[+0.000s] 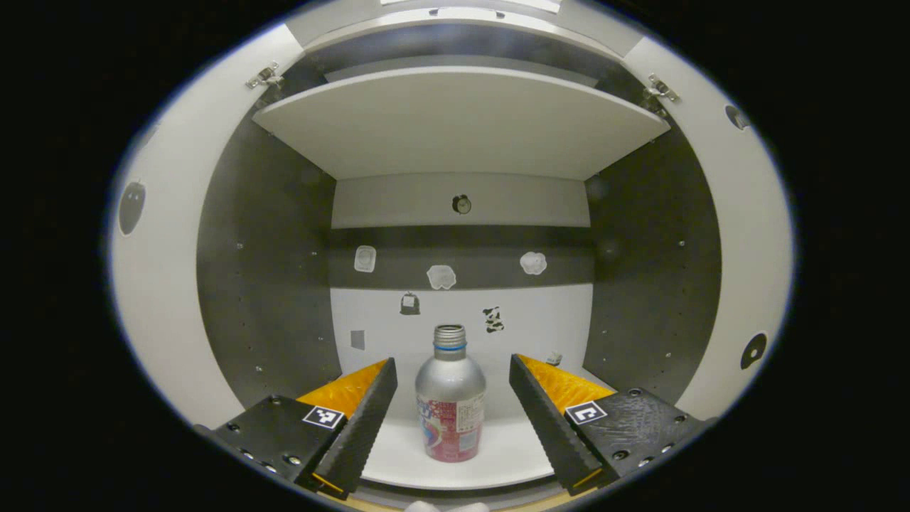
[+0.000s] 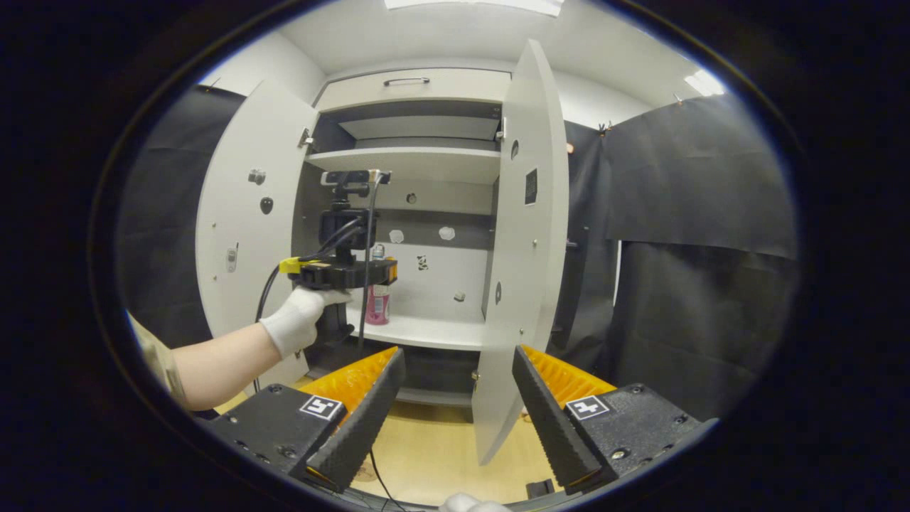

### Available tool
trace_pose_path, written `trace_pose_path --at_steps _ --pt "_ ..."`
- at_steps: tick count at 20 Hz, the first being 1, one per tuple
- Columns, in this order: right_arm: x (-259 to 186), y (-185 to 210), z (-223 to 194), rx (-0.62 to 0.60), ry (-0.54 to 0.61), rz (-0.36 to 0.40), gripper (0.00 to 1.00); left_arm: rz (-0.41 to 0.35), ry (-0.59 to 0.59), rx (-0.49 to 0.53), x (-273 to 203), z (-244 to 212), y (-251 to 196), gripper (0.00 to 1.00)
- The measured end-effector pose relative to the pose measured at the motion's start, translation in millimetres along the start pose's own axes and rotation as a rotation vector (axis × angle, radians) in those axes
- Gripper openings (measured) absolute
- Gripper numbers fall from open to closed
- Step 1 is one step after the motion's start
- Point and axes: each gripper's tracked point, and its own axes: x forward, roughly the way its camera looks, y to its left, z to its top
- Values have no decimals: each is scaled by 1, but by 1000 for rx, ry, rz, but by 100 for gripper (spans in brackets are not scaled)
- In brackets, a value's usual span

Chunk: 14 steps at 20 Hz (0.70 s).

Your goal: Grasp the bottle in the cabinet with the left hand and place it on the coaster, then close the right door with the right hand and the left door with the left hand.

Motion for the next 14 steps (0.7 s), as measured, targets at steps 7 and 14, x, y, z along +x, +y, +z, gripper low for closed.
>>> trace_pose_path --at_steps 7,14 --pt "-3 -8 -12 10 30 13 99 6 113 5 25 -40 -1 96" --pt "-7 -13 -6 30 -6 35 99 -13 35 -1 -20 -11 11 78"
